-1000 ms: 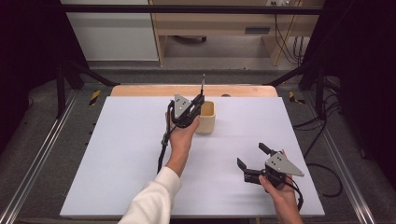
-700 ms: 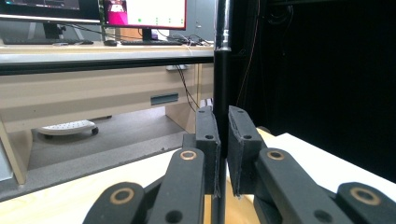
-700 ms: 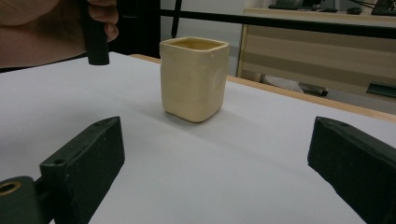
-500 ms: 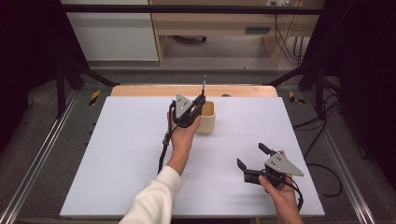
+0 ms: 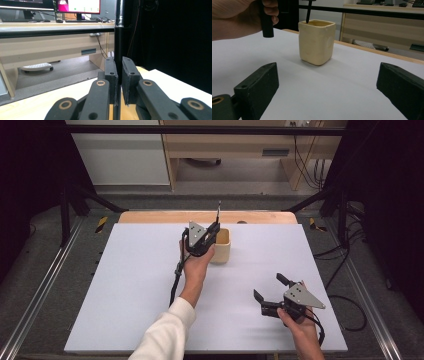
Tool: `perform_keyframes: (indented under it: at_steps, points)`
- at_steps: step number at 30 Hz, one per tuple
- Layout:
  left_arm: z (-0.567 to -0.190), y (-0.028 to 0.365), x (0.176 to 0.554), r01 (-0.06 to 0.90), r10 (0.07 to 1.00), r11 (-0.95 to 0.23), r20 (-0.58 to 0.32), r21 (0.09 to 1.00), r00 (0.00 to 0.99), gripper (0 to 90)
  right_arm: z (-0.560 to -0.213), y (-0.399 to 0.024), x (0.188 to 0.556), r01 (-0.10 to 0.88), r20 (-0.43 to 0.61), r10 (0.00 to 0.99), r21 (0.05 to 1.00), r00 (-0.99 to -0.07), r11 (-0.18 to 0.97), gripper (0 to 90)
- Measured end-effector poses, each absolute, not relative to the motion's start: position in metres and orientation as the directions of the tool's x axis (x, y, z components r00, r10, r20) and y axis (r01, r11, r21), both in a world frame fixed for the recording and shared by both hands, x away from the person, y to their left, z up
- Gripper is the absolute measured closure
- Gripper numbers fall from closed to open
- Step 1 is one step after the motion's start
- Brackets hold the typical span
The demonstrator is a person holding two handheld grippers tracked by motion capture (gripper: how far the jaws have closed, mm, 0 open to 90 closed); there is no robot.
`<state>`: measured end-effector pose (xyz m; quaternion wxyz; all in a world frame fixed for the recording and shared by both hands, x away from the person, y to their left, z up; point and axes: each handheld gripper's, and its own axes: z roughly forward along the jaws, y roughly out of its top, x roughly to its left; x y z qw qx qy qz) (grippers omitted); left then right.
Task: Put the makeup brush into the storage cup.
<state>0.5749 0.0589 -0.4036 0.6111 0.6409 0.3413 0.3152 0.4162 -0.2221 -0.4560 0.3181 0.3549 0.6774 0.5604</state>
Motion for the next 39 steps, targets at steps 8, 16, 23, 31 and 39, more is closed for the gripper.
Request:
perform_keyframes:
  at_steps: [8,16,23,31,39]
  points:
    - [-0.404,0.060,0.575,0.053,0.823,-0.028,-0.007,0.998,0.569,83.8,-0.456,-0.222,0.416,0.126,-0.036,0.836,0.984,-0.547,0.125,4.6]
    - [-0.407,0.060,0.576,0.057,0.823,-0.032,-0.006,0.998,0.568,83.8,-0.456,-0.222,0.416,0.126,-0.038,0.835,0.984,-0.548,0.127,4.6]
    - [-0.410,0.063,0.577,0.069,0.826,-0.021,-0.021,0.997,0.563,83.8,-0.457,-0.221,0.416,0.126,-0.039,0.835,0.984,-0.550,0.129,4.6]
    - [-0.412,0.065,0.575,0.097,0.821,0.003,-0.058,0.995,0.568,74.4,-0.457,-0.221,0.417,0.130,-0.038,0.834,0.983,-0.551,0.131,4.6]
    - [-0.403,0.073,0.564,0.074,0.812,-0.002,-0.042,0.997,0.582,65.7,-0.457,-0.221,0.416,0.131,-0.036,0.833,0.983,-0.552,0.129,4.6]
